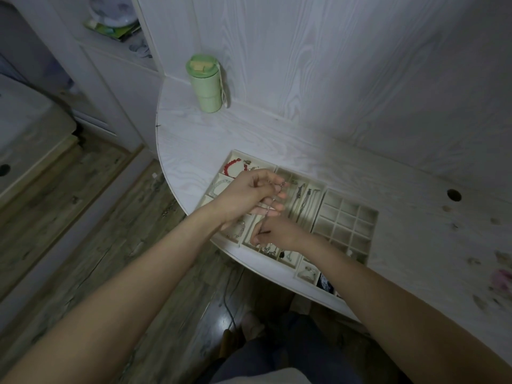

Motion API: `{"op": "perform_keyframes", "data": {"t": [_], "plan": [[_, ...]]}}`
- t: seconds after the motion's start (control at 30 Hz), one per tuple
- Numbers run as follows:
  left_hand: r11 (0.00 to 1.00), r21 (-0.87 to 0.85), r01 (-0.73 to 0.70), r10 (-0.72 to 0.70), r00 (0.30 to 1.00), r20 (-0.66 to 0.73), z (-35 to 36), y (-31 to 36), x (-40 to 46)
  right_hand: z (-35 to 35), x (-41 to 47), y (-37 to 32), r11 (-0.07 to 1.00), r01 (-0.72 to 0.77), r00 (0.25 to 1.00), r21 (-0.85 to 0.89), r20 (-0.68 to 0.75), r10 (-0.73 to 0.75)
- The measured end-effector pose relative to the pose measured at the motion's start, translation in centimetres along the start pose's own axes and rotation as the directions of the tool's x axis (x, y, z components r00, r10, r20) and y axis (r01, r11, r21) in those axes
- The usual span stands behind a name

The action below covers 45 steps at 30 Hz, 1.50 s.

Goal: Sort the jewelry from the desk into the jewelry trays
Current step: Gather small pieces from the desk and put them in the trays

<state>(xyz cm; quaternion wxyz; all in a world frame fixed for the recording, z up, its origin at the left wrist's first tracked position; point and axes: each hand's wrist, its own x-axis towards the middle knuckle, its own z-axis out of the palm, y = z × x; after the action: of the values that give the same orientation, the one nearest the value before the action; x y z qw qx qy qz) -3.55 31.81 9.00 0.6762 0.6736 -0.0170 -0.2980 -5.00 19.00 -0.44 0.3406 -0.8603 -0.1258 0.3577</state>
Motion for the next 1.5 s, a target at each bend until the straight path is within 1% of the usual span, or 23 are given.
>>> {"op": "perform_keyframes", "data": {"t": [0.1,0.3,0.37,0.43,0.53,0.67,0.8,0.87,0.93,1.1,1.27,1.4,1.5], "plan": [[1.000,0.004,-0.005,0.005,1.000,-0.005,-0.1,-0.2,0.0,0.1,-0.1,-0.2,0.999,0.013,1.000,0.037,-0.002,-0.013],[1.000,-0.008,0.028,-0.028,0.999,-0.031,0.0,-0.7,0.5,0.2,-0.2,-0.1,0.994,-0.013,1.000,0.109,-0.003,0.014],[0.999,0.007,0.038,-0.038,0.999,-0.031,0.0,-0.9,1.0,0.0,-0.4,0.2,0.988,-0.027,0.999,0.153,-0.023,0.031],[0.999,0.036,0.041,-0.040,0.999,-0.030,0.1,-1.1,1.5,-0.6,-0.6,0.8,0.974,-0.034,0.996,0.224,-0.069,0.050],[0.996,0.075,0.047,-0.043,0.998,-0.051,0.3,-1.2,2.3,-2.3,-1.2,1.6,0.963,-0.032,0.985,0.266,-0.153,0.075],[0.994,0.106,0.034,-0.029,0.998,-0.055,0.7,-1.3,3.4,-4.7,-2.0,1.5,0.932,-0.033,0.950,0.362,-0.277,0.141],[0.977,0.214,-0.008,0.021,0.998,-0.058,1.1,-1.4,4.6,-6.5,-2.6,1.0,0.868,0.044,0.905,0.494,-0.388,0.174],[0.965,0.261,-0.020,0.042,0.996,-0.078,1.3,-1.3,5.0,-7.1,-2.6,0.9,0.842,0.082,0.892,0.533,-0.417,0.177],[0.963,0.268,-0.021,0.049,0.994,-0.095,1.5,-1.2,5.3,-7.5,-2.5,0.8,0.822,0.100,0.884,0.560,-0.430,0.185],[0.973,0.231,0.015,0.004,0.997,-0.083,1.6,-1.3,6.1,-7.7,-1.6,0.9,0.803,0.095,0.868,0.588,-0.444,0.223],[0.976,0.204,0.078,-0.046,0.986,-0.158,1.3,-1.8,7.0,-7.7,0.0,1.3,0.793,0.048,0.848,0.607,-0.444,0.289],[0.974,0.203,0.104,-0.075,0.986,-0.146,0.9,-2.3,7.7,-7.8,1.4,1.5,0.833,0.010,0.818,0.553,-0.483,0.311],[0.957,0.251,0.145,-0.112,0.983,-0.143,0.4,-3.4,8.6,-8.1,2.6,2.0,0.887,-0.053,0.800,0.458,-0.513,0.313]]}}
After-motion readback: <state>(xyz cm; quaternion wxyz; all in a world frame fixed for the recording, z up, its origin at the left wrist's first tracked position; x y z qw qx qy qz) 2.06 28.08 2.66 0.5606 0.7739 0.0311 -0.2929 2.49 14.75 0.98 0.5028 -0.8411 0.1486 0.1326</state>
